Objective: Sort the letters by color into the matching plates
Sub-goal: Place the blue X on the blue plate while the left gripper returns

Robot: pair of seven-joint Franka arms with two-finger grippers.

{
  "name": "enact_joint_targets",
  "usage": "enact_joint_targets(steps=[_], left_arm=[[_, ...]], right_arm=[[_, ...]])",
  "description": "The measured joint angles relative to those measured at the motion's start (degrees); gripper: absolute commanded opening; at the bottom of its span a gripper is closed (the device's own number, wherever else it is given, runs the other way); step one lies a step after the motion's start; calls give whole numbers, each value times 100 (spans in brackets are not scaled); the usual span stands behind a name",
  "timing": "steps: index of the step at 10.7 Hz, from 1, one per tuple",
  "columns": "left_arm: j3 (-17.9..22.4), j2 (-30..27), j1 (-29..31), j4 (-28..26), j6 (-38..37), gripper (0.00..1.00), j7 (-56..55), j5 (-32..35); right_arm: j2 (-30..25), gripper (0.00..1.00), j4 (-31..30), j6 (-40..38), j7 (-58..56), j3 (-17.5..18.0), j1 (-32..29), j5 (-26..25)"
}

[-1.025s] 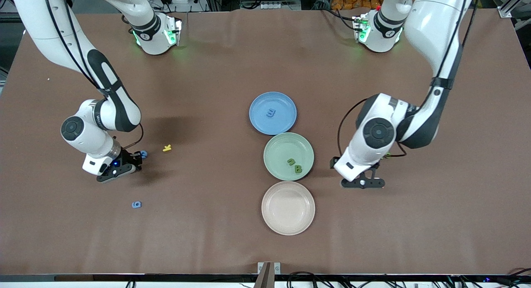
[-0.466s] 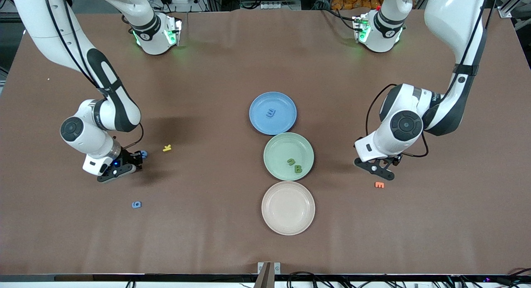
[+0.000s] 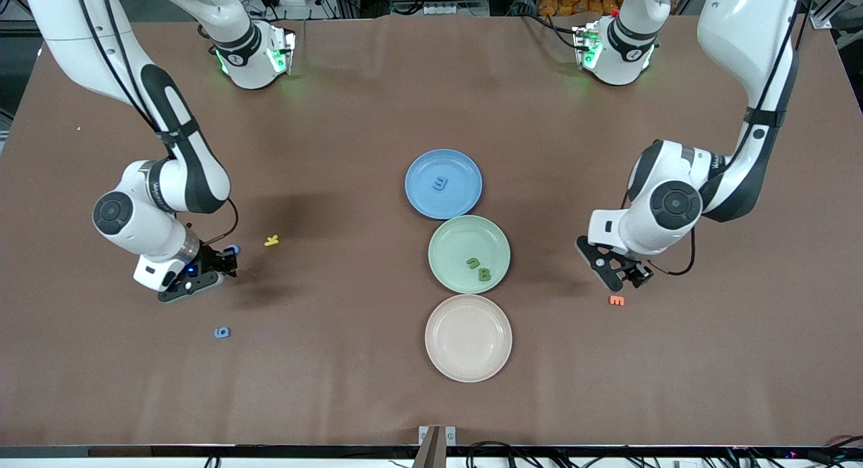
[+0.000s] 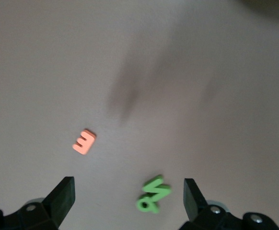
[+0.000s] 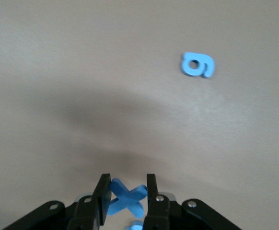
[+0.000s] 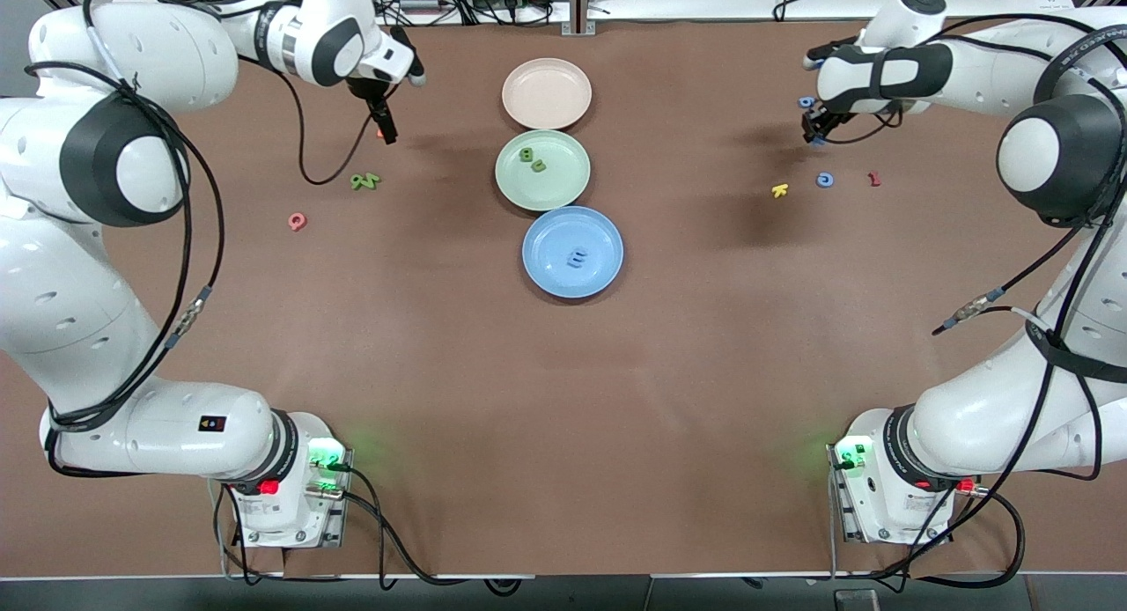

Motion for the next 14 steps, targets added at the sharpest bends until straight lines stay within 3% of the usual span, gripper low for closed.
enact_joint_targets(steps=[6, 10, 14], left_arm=[[-8, 210, 296, -391, 940, 100, 3095, 0], [-133, 235, 376, -704, 1057, 100, 3999, 0], [-190, 239, 414, -850, 1206, 100, 4694, 0]], right_arm=[[-228, 24, 625, -1151, 1745, 32, 1456, 2], [-227, 24, 787, -1334, 2831, 34, 2538, 4], [-187, 25, 1300, -2163, 3807, 35, 3434, 86]])
